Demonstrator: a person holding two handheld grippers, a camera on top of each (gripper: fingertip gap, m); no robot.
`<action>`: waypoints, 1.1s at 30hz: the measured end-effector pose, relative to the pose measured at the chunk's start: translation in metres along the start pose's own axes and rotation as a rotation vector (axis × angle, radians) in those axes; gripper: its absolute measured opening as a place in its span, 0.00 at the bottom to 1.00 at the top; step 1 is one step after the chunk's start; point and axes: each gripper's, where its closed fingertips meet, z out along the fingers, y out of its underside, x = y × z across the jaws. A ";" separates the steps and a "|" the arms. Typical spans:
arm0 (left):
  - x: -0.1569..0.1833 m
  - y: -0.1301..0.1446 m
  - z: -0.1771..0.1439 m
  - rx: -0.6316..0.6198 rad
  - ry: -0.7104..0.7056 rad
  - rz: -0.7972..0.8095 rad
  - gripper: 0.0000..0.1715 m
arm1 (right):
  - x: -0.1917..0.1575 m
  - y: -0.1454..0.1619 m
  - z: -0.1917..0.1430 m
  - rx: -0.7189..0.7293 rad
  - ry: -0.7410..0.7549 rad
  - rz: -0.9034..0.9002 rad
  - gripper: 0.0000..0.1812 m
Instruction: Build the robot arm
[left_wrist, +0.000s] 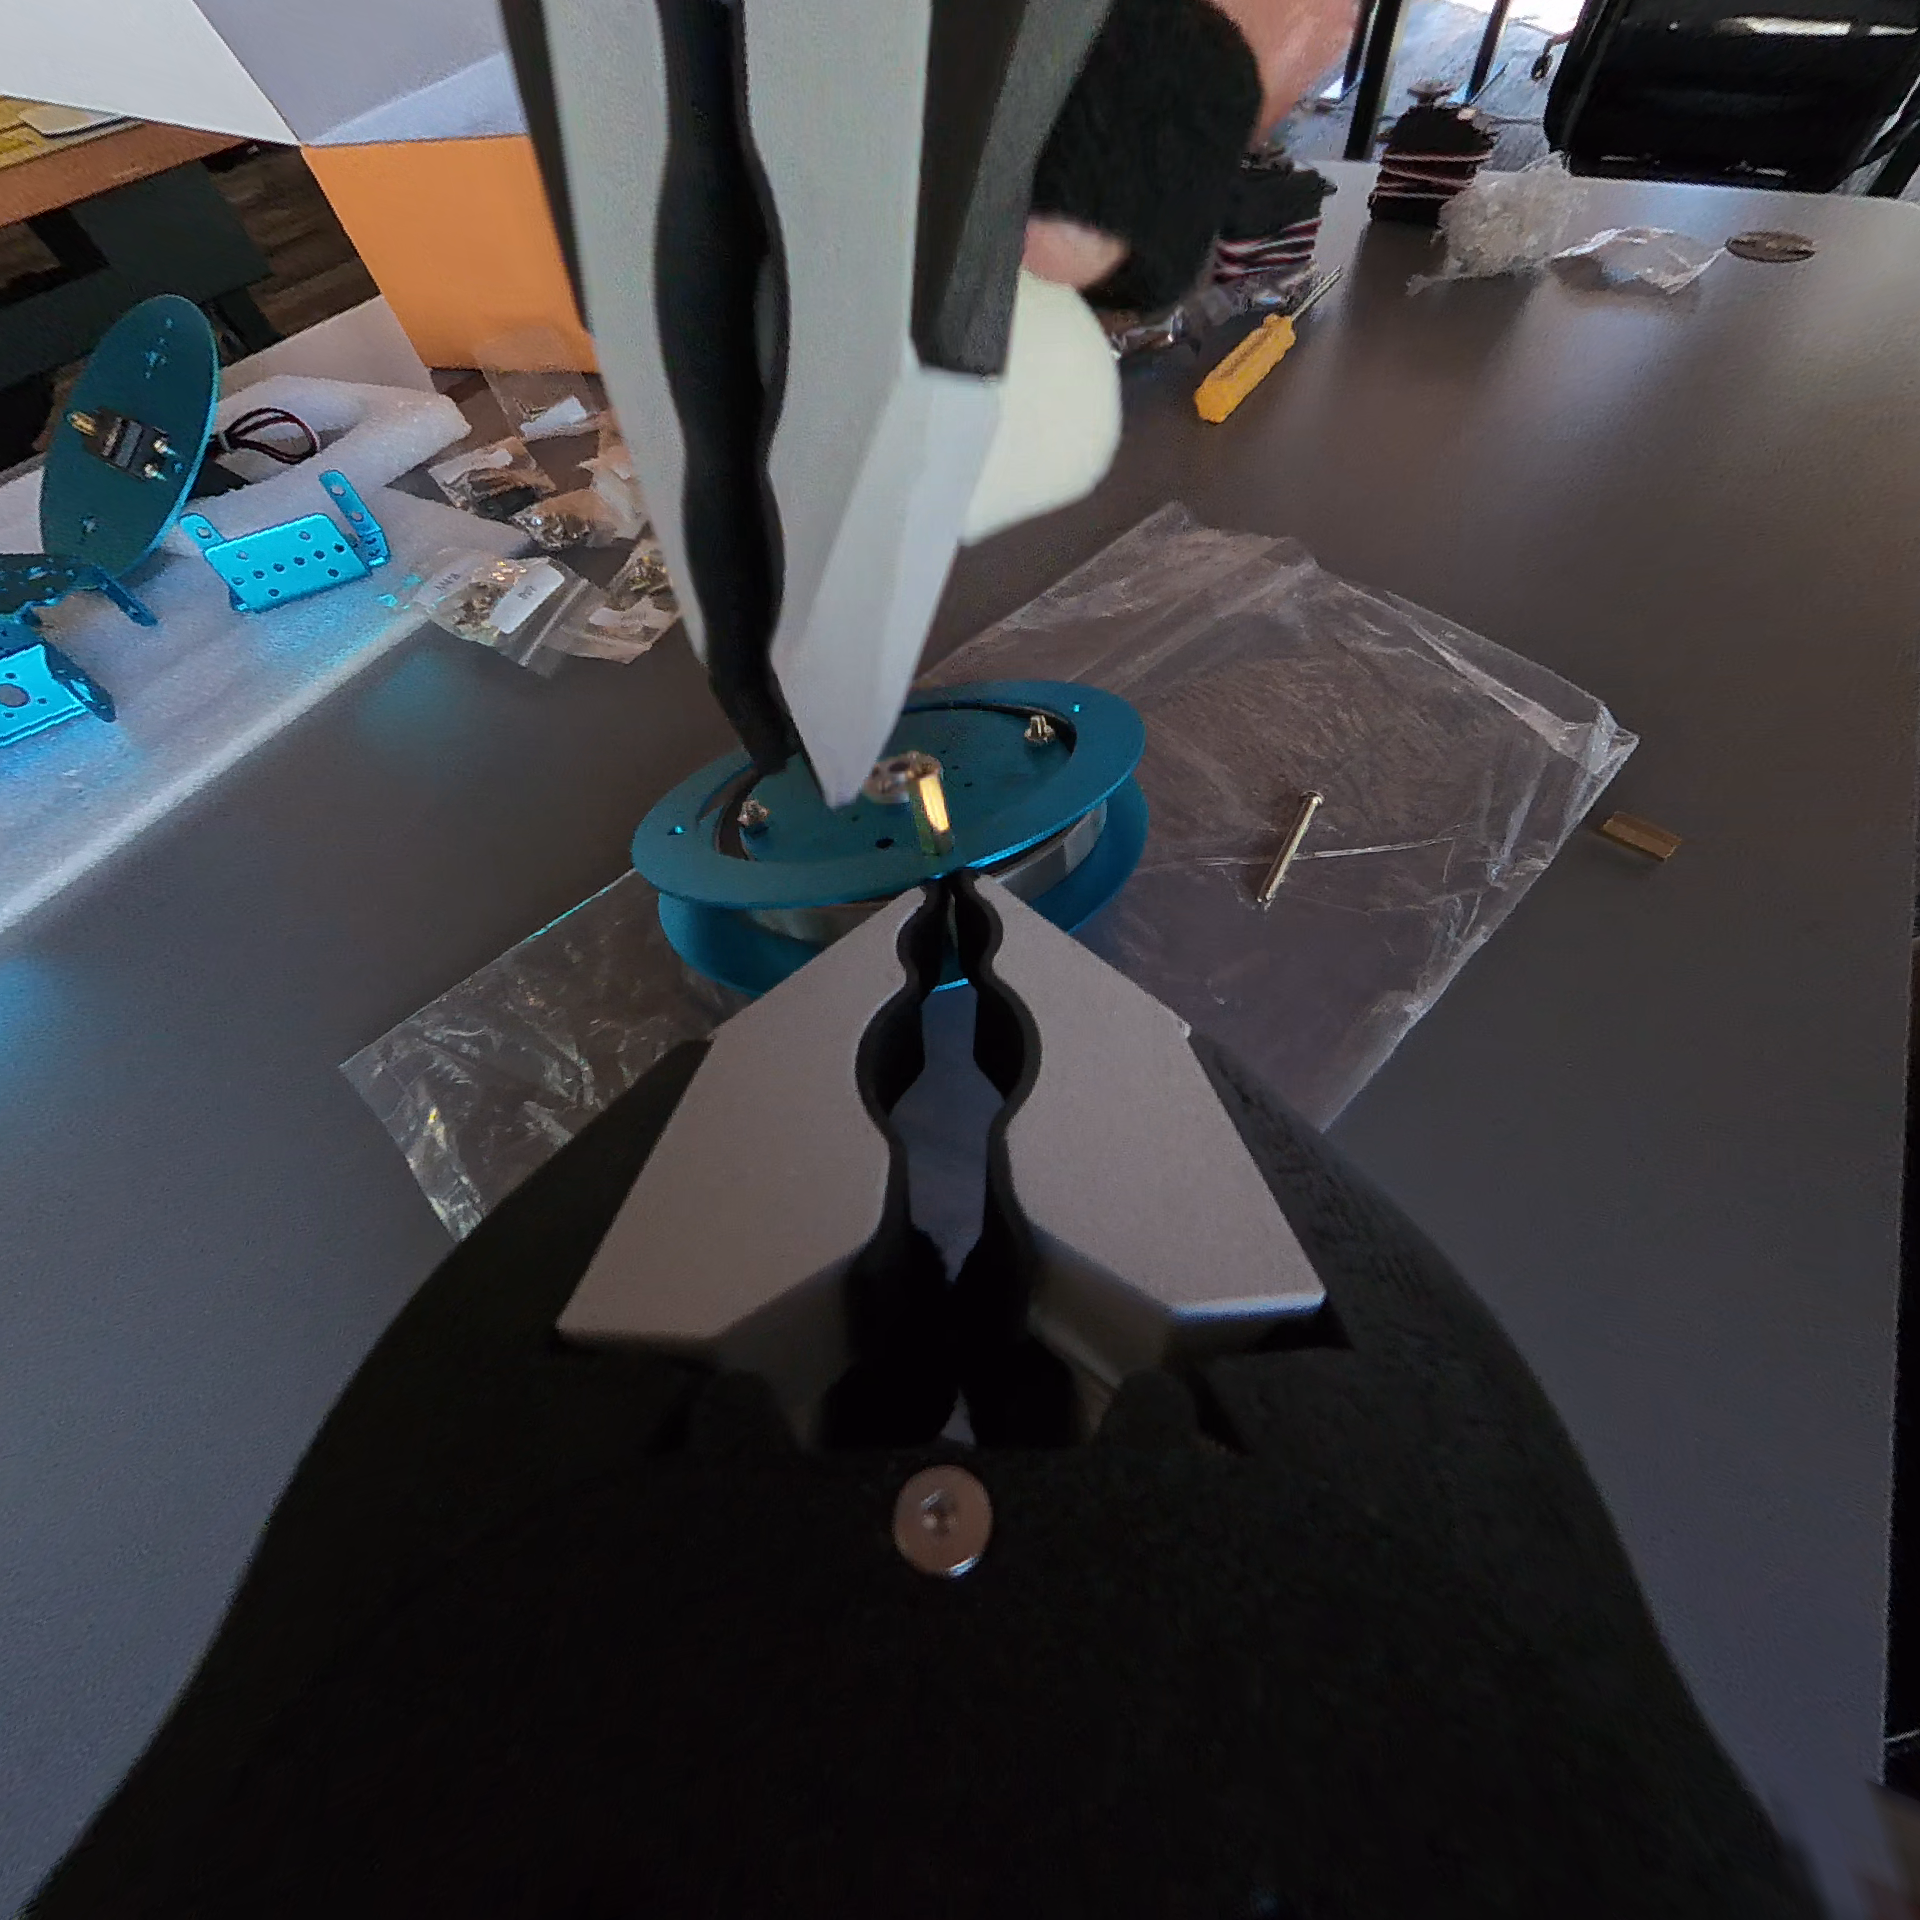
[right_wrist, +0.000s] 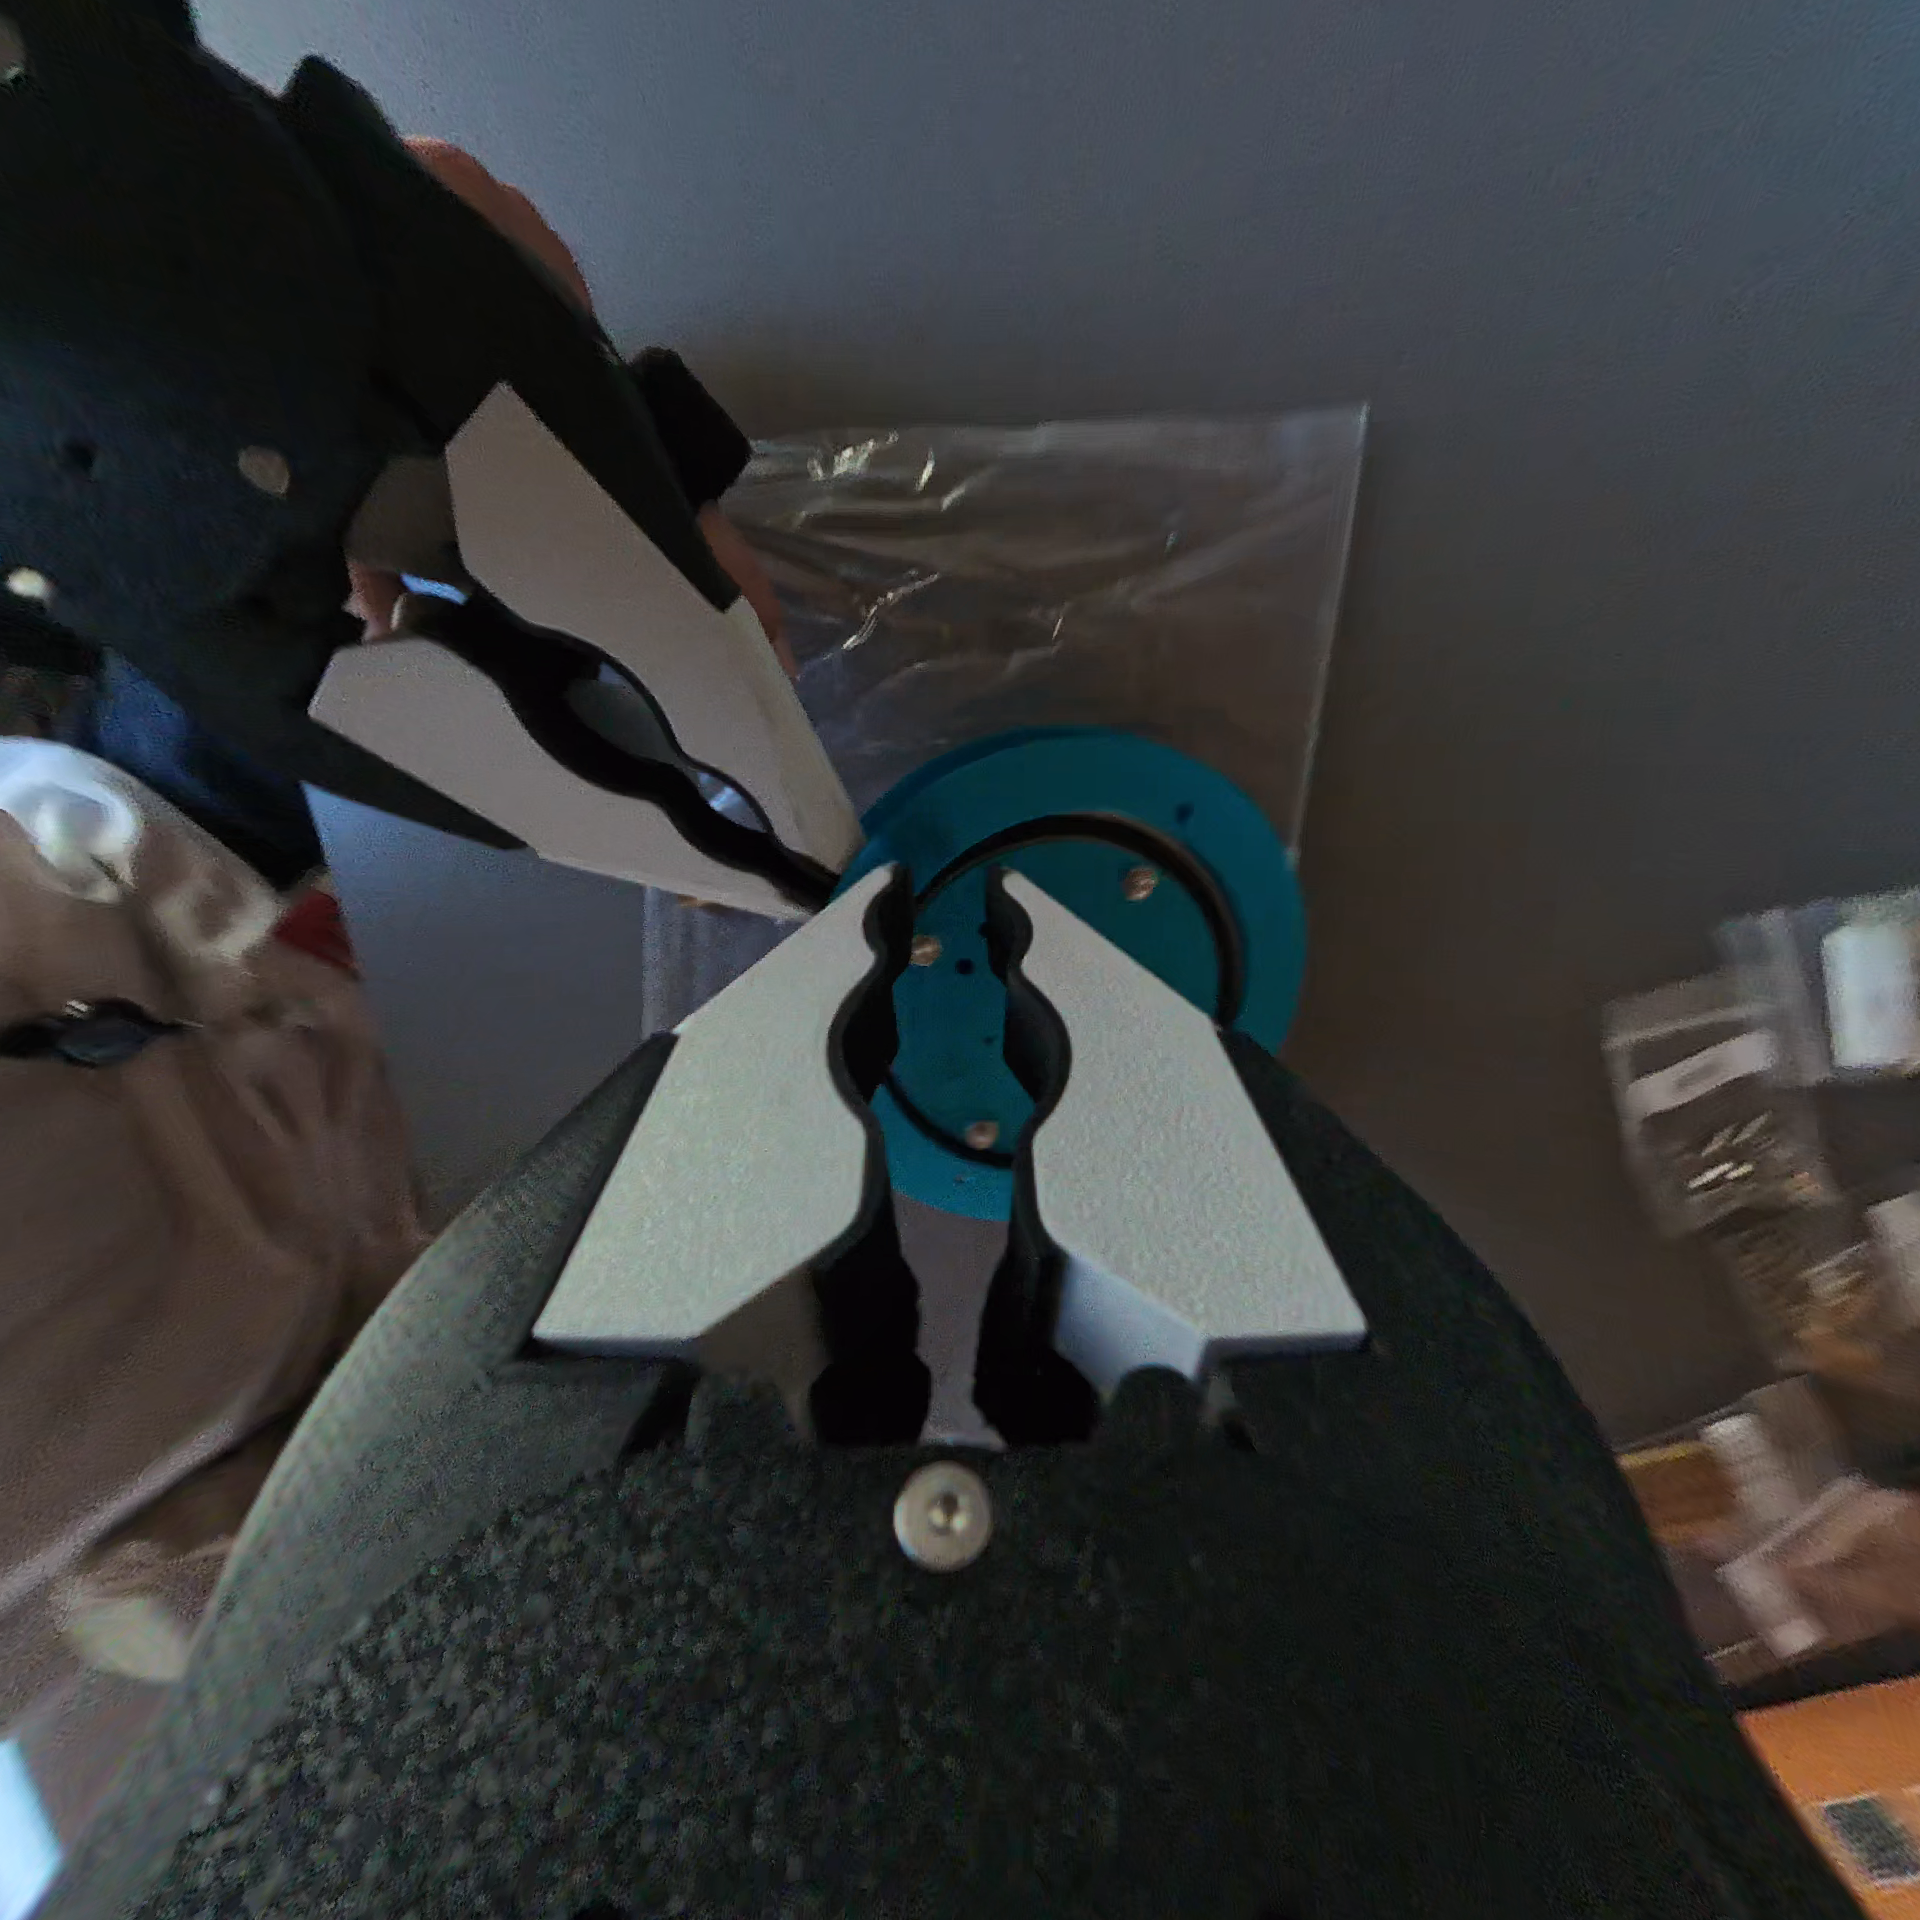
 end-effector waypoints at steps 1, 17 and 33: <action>0.001 0.000 0.000 -0.002 -0.002 0.006 0.00 | -0.001 -0.006 -0.005 0.064 -0.030 -0.092 0.07; 0.010 0.001 -0.003 0.001 0.028 0.034 0.00 | -0.010 0.006 -0.004 0.185 -0.282 -1.318 0.11; 0.014 0.004 -0.001 -0.021 0.057 0.036 0.00 | -0.014 0.024 0.015 -0.030 -0.395 -1.604 0.03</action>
